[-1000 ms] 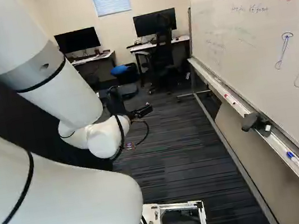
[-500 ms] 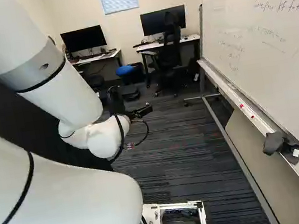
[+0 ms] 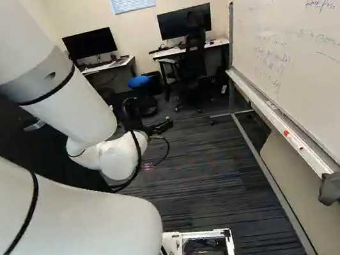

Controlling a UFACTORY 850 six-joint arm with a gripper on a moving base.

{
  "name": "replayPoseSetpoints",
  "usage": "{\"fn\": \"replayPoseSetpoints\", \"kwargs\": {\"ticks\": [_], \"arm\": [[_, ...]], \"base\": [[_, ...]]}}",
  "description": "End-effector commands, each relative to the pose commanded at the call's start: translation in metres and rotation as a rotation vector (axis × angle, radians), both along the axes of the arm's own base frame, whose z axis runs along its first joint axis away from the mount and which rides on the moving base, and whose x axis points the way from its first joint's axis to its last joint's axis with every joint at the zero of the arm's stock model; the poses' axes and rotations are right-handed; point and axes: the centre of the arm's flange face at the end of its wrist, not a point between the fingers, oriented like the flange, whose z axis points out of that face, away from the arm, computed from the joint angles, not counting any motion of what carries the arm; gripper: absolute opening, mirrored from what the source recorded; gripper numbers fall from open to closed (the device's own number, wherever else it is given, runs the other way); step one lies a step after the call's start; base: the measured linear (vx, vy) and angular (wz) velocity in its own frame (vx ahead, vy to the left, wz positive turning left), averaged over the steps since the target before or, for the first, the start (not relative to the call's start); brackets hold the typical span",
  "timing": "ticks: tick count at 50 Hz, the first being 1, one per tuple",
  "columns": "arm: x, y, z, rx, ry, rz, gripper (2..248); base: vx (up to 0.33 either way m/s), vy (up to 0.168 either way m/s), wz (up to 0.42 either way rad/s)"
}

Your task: Open the door and move inside

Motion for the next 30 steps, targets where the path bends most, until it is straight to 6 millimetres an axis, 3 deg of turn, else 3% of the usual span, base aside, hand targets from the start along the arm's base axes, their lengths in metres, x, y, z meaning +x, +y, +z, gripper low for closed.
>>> {"fn": "replayPoseSetpoints", "kwargs": {"ticks": [30], "arm": [[0.0, 0.0, 0.0, 0.0, 0.0, 0.0, 247]], "base": [[0.248, -0.026, -0.02]]}}
